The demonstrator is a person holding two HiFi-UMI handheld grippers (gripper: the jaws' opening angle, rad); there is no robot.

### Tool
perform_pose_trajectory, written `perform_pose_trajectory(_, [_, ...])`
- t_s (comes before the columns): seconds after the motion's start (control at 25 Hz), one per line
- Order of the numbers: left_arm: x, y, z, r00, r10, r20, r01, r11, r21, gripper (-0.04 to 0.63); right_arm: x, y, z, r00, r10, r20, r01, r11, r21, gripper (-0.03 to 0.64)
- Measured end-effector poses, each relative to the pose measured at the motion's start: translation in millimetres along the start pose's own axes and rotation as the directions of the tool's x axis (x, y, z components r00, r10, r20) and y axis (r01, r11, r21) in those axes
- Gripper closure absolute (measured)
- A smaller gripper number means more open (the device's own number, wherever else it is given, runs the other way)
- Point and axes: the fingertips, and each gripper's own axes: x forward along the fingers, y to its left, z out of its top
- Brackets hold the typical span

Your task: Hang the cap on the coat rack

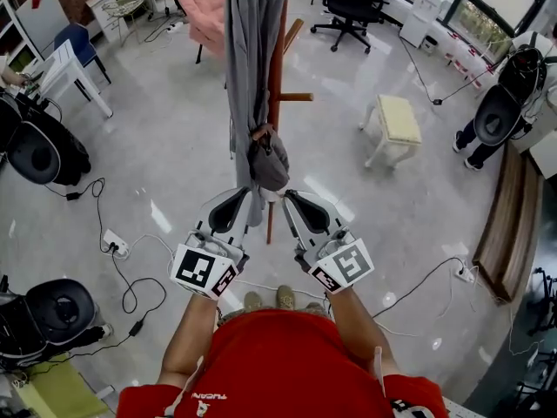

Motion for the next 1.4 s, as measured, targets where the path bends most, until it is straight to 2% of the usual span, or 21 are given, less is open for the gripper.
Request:
perform_pose_trajectory(0.4, [-4.6, -7.8, 11.8, 1.000, -0.010, 0.026, 0.010, 1.000, 0.007, 0.586, -1.5, 8.4, 12.8, 1.000, 0.019, 0.025, -0.020, 0.999, 0.035, 0.592])
perform_pose_trajectory(1.4, [-18.5, -7.7, 6.4, 0.999, -0.019, 0.031, 0.019, 1.000, -0.015, 0.586, -5.2, 23.9, 3.4, 1.000, 0.020, -0.013, -0.020, 1.000, 0.022, 0.594])
